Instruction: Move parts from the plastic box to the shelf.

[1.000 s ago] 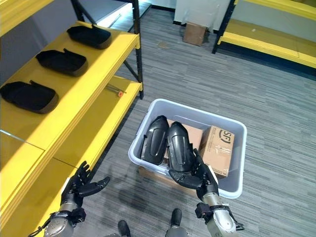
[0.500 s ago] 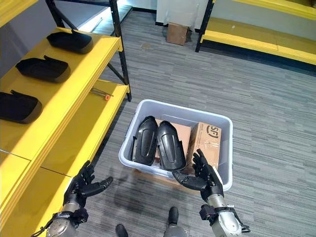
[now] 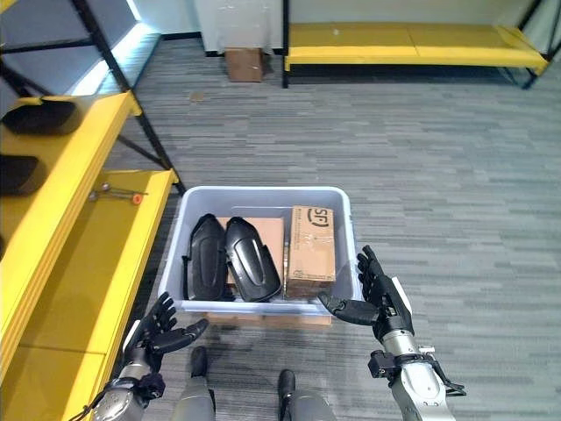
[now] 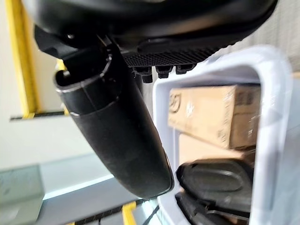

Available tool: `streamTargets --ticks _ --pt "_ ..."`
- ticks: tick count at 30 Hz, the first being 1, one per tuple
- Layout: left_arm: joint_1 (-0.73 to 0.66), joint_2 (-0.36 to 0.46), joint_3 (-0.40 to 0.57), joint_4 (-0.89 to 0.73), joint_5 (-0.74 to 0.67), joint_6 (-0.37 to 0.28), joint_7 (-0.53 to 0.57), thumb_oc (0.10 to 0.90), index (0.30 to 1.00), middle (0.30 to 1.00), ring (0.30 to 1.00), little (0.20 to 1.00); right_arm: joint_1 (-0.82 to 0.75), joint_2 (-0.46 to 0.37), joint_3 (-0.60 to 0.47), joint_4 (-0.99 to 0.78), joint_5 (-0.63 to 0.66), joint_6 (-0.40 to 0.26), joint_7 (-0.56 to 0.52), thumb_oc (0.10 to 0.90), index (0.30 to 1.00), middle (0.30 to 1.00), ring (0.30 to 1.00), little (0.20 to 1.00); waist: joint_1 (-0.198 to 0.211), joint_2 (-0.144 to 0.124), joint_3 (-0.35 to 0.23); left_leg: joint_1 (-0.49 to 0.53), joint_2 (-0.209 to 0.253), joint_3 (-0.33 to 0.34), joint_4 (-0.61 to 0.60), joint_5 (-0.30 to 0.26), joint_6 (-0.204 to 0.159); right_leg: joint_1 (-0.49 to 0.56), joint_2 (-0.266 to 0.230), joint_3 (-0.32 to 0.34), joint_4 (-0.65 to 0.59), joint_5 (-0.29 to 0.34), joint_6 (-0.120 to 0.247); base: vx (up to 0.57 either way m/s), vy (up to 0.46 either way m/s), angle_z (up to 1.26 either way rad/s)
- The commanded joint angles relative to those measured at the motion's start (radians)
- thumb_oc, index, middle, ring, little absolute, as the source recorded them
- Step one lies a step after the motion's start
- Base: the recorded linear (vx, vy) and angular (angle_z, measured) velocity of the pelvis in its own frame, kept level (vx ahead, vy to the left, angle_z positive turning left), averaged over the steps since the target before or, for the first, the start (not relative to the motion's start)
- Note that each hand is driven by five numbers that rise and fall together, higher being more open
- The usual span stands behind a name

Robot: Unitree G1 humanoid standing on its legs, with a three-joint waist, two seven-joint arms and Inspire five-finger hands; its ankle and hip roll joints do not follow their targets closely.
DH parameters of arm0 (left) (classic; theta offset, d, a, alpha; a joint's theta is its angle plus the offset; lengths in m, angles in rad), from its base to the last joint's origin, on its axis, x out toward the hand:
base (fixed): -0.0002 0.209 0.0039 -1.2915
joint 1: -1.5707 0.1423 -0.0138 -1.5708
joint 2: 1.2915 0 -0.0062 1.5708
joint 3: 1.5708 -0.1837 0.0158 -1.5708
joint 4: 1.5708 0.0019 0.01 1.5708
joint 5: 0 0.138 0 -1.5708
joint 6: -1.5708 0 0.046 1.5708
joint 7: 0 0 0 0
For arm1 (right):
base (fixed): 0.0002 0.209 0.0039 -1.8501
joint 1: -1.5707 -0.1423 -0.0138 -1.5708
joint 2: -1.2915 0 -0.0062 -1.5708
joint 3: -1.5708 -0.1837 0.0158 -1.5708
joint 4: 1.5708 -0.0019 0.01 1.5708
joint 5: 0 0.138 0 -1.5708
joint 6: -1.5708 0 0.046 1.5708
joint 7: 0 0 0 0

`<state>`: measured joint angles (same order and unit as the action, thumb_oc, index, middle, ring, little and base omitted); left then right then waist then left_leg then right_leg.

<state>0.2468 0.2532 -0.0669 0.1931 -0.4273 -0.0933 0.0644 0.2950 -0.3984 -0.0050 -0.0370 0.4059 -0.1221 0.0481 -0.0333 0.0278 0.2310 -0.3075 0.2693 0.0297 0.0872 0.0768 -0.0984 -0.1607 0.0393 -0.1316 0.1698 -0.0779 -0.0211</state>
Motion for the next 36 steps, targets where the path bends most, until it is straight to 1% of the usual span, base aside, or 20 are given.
streamTargets --ticks 1,3,6,8,9,14,15,16,19,21,22,25,26,27,28,30,31,32,33,36 --pt "0.004 0.069 0.038 -0.141 -0.011 -0.102 -0.014 0.900 1.000 1.000 1.000 1.000 -0.024 -0.016 -0.017 -0.133 -0.011 -0.092 0.038 0.900 1.000 1.000 1.000 1.000 0.018 -0.028 -0.032 0.067 -0.002 0.025 -0.028 0.076 -0.036 0.166 -0.184 0.117 -0.105 -0.029 0.138 0.17 0.245 -0.29" --pt "0.003 0.092 0.036 -0.152 -0.006 -0.103 -0.022 0.900 1.000 1.000 1.000 1.000 -0.006 -0.006 -0.031 -0.143 -0.017 -0.082 0.045 0.900 1.000 1.000 1.000 1.000 0.003 -0.036 -0.033 0.063 -0.039 0.064 0.033 0.020 -0.025 0.174 -0.239 0.121 -0.129 -0.005 0.165 0.20 0.334 -0.06" --pt "0.009 0.115 0.054 -0.158 -0.010 -0.109 -0.012 0.900 1.000 1.000 1.000 1.000 -0.017 -0.002 -0.024 -0.140 -0.033 -0.077 0.047 0.900 1.000 1.000 1.000 1.000 0.000 -0.049 -0.028 0.041 -0.053 0.125 0.091 -0.029 -0.009 0.140 -0.286 0.146 -0.153 0.040 0.194 0.05 0.209 -0.58" --pt "0.014 0.125 0.062 -0.163 -0.013 -0.111 -0.008 0.900 1.000 1.000 1.000 1.000 -0.020 -0.001 -0.022 -0.136 -0.031 -0.073 0.048 0.900 1.000 1.000 1.000 1.000 0.004 -0.059 -0.028 0.021 -0.054 0.146 0.115 -0.043 -0.006 0.114 -0.297 0.154 -0.158 0.057 0.200 0.03 0.135 -0.46" --pt "0.018 0.134 0.066 -0.165 -0.015 -0.111 -0.005 0.900 1.000 1.000 1.000 1.000 -0.015 -0.004 -0.026 -0.138 -0.031 -0.073 0.051 0.900 1.000 1.000 1.000 1.000 0.001 -0.069 -0.025 0.013 -0.057 0.156 0.129 -0.060 0.000 0.108 -0.311 0.147 -0.167 0.071 0.208 0.05 0.098 -0.19" --pt "0.021 0.145 0.068 -0.171 -0.024 -0.107 -0.005 0.900 1.000 1.000 1.000 1.000 -0.013 -0.018 -0.033 -0.141 -0.056 -0.072 0.046 0.900 1.000 1.000 1.000 1.000 -0.001 -0.089 -0.017 -0.011 -0.057 0.167 0.147 -0.074 0.007 0.081 -0.319 0.139 -0.169 0.089 0.220 0.01 0.026 0.02" --pt "0.021 0.145 0.068 -0.171 -0.024 -0.107 -0.005 0.900 1.000 1.000 1.000 1.000 -0.013 -0.018 -0.033 -0.141 -0.056 -0.072 0.046 0.900 1.000 1.000 1.000 1.000 -0.001 -0.089 -0.017 -0.011 -0.057 0.167 0.147 -0.074 0.007 0.081 -0.319 0.139 -0.169 0.089 0.220 0.00 0.000 0.00" --pt "0.026 0.150 0.068 -0.175 -0.025 -0.107 -0.007 0.900 1.000 1.000 1.000 1.000 -0.017 -0.039 -0.041 -0.148 -0.093 -0.077 0.041 0.900 1.000 1.000 1.000 1.000 0.000 -0.098 -0.013 -0.016 -0.054 0.168 0.151 -0.076 0.008 0.076 -0.317 0.134 -0.168 0.091 0.221 0.00 0.000 0.00" --pt "0.033 0.161 0.071 -0.189 -0.030 -0.104 -0.015 0.900 1.000 1.000 1.000 1.000 -0.036 -0.106 -0.066 -0.185 -0.200 -0.097 0.021 0.900 1.000 1.000 1.000 1.000 0.004 -0.111 0.002 -0.026 -0.045 0.161 0.159 -0.077 0.005 0.068 -0.311 0.124 -0.162 0.086 0.220 0.00 -0.043 -0.04" --pt "0.035 0.162 0.073 -0.195 -0.033 -0.104 -0.018 0.900 1.000 1.000 1.000 1.000 -0.047 -0.123 -0.072 -0.190 -0.210 -0.104 0.013 0.900 1.000 1.000 1.000 1.000 0.004 -0.114 0.004 -0.033 -0.042 0.161 0.155 -0.070 0.005 0.056 -0.307 0.124 -0.158 0.088 0.219 -0.03 -0.041 -0.02" --pt "0.037 0.173 0.069 -0.200 -0.045 -0.103 -0.026 0.900 1.000 1.000 1.000 1.000 -0.080 -0.183 -0.079 -0.200 -0.260 -0.114 0.001 0.900 1.000 1.000 1.000 1.000 0.007 -0.119 0.022 -0.041 -0.034 0.154 0.159 -0.066 0.000 0.047 -0.298 0.115 -0.148 0.083 0.217 -0.06 -0.060 0.02" --pt "0.026 0.194 0.055 -0.200 -0.055 -0.101 -0.031 0.900 1.000 1.000 1.000 1.000 -0.162 -0.286 -0.070 -0.194 -0.323 -0.119 -0.019 0.900 1.000 1.000 1.000 1.000 0.018 -0.125 0.050 -0.065 -0.022 0.139 0.154 -0.044 -0.008 0.015 -0.280 0.104 -0.121 0.076 0.210 -0.08 -0.068 0.11" --pt "0.024 0.202 0.049 -0.202 -0.059 -0.099 -0.033 0.900 1.000 1.000 1.000 1.000 -0.199 -0.337 -0.055 -0.189 -0.352 -0.119 -0.024 0.900 1.000 1.000 1.000 1.000 0.025 -0.125 0.064 -0.067 -0.019 0.135 0.156 -0.044 -0.011 0.008 -0.277 0.100 -0.110 0.070 0.208 -0.11 -0.064 0.10" --pt "0.016 0.215 0.038 -0.207 -0.067 -0.100 -0.036 0.900 1.000 1.000 1.000 1.000 -0.266 -0.423 -0.032 -0.171 -0.400 -0.117 -0.041 0.900 1.000 1.000 1.000 1.000 0.033 -0.123 0.089 -0.075 -0.015 0.128 0.154 -0.035 -0.015 -0.013 -0.268 0.096 -0.086 0.061 0.203 -0.08 -0.042 0.01" --pt "0.015 0.214 0.040 -0.207 -0.067 -0.100 -0.036 0.900 1.000 1.000 1.000 1.000 -0.270 -0.424 -0.030 -0.169 -0.400 -0.117 -0.042 0.900 1.000 1.000 1.000 1.000 0.032 -0.122 0.087 -0.079 -0.015 0.128 0.150 -0.030 -0.014 -0.018 -0.267 0.096 -0.087 0.064 0.202 -0.09 -0.044 0.03" --pt "0.010 0.232 0.028 -0.215 -0.076 -0.103 -0.037 0.900 1.000 1.000 1.000 1.000 -0.369 -0.546 0.012 -0.147 -0.475 -0.120 -0.061 0.900 1.000 1.000 1.000 1.000 0.047 -0.120 0.119 -0.092 -0.009 0.119 0.150 -0.022 -0.017 -0.044 -0.259 0.094 -0.057 0.053 0.198 -0.09 -0.045 0.10" --pt "-0.001 0.239 0.011 -0.219 -0.085 -0.105 -0.032 0.900 1.000 1.000 1.000 1.000 -0.425 -0.593 0.037 -0.120 -0.504 -0.108 -0.078 0.900 1.000 1.000 1.000 1.000 0.055 -0.116 0.139 -0.094 -0.008 0.113 0.153 -0.022 -0.020 -0.056 -0.258 0.091 -0.037 0.047 0.196 -0.07 -0.034 0.12" --pt "-0.002 0.238 0.013 -0.218 -0.085 -0.105 -0.032 0.900 1.000 1.000 1.000 1.000 -0.430 -0.594 0.041 -0.117 -0.505 -0.109 -0.079 0.900 1.000 1.000 1.000 1.000 0.053 -0.116 0.137 -0.097 -0.007 0.113 0.149 -0.017 -0.019 -0.060 -0.257 0.091 -0.038 0.050 0.196 -0.05 -0.024 0.07" --pt "-0.009 0.245 0.001 -0.219 -0.088 -0.105 -0.033 0.900 1.000 1.000 1.000 1.000 -0.472 -0.641 0.071 -0.112 -0.539 -0.112 -0.086 0.900 1.000 1.000 1.000 1.000 0.061 -0.114 0.150 -0.098 -0.006 0.108 0.151 -0.018 -0.021 -0.068 -0.254 0.089 -0.025 0.042 0.194 -0.04 -0.020 0.06" --pt "-0.024 0.253 -0.013 -0.227 -0.097 -0.105 -0.024 0.900 1.000 1.000 1.000 1.000 -0.585 -0.733 0.141 -0.077 -0.610 -0.099 -0.094 0.900 1.000 1.000 1.000 1.000 0.072 -0.109 0.180 -0.119 -0.005 0.099 0.150 -0.006 -0.025 -0.098 -0.249 0.085 0.000 0.034 0.191 -0.07 -0.027 0.05"
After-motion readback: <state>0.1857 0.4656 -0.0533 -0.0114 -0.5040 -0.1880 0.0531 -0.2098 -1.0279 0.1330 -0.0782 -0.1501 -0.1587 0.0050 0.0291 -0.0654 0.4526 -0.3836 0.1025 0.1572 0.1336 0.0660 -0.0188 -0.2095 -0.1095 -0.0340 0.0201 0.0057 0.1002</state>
